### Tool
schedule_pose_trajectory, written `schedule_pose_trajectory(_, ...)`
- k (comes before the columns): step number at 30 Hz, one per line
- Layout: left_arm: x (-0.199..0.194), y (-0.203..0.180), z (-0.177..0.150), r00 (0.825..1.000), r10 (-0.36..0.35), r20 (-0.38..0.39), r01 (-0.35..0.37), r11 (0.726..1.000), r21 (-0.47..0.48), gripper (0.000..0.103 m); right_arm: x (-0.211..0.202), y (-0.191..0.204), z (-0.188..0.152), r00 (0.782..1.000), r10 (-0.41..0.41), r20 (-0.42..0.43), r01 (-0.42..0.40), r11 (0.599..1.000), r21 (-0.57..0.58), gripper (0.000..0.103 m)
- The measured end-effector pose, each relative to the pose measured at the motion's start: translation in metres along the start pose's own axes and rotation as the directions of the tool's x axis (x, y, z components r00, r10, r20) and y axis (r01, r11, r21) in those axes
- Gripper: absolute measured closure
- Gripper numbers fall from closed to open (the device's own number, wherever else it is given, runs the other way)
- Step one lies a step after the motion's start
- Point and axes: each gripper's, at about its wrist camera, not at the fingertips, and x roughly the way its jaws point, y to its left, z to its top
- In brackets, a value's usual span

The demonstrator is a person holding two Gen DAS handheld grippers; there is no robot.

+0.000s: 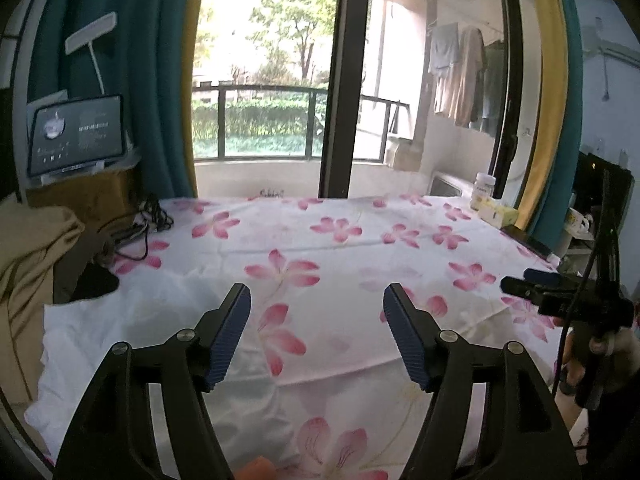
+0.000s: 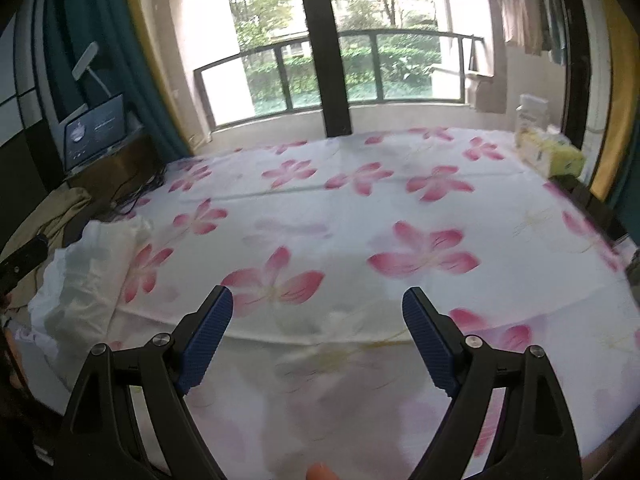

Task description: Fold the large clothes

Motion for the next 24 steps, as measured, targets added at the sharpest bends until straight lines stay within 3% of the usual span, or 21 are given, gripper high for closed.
schedule_pose_trajectory(6, -0.007, -0.013, 0.012, 0.994, 0.075, 0.080, -0.080, 0.995, 0.053, 0.031, -0.025, -0.014, 0.018, 0.996, -0.062, 0.065, 0.063, 0.998, -0.005, 0.017)
schedule_pose_trajectory(14, -0.024, -0.016, 0.034, 0.981, 0.080, 0.175, -0.085, 0.996, 0.021, 0.030, -0.064, -0.019, 0.043, 0.977, -0.117, 0.179, 0.122, 0.992, -0.015, 0.017)
schedule_pose_trajectory(18, -0.035, -0.015, 0.048, 0.978, 0.028, 0.206, -0.028, 1.000, -0.002, 0.014, -0.081, -0.013, 0.052, 0.966, -0.118, 0.230, 0.130, 0.991, -0.035, 0.017)
schedule_pose_trajectory(24, -0.059, -0.028, 0.058, 0.950, 0.068, 0.303, -0.095, 0.993, 0.074, 0.014, -0.109, -0.002, 0.065, 0.940, -0.110, 0.322, 0.132, 0.990, -0.046, 0.016)
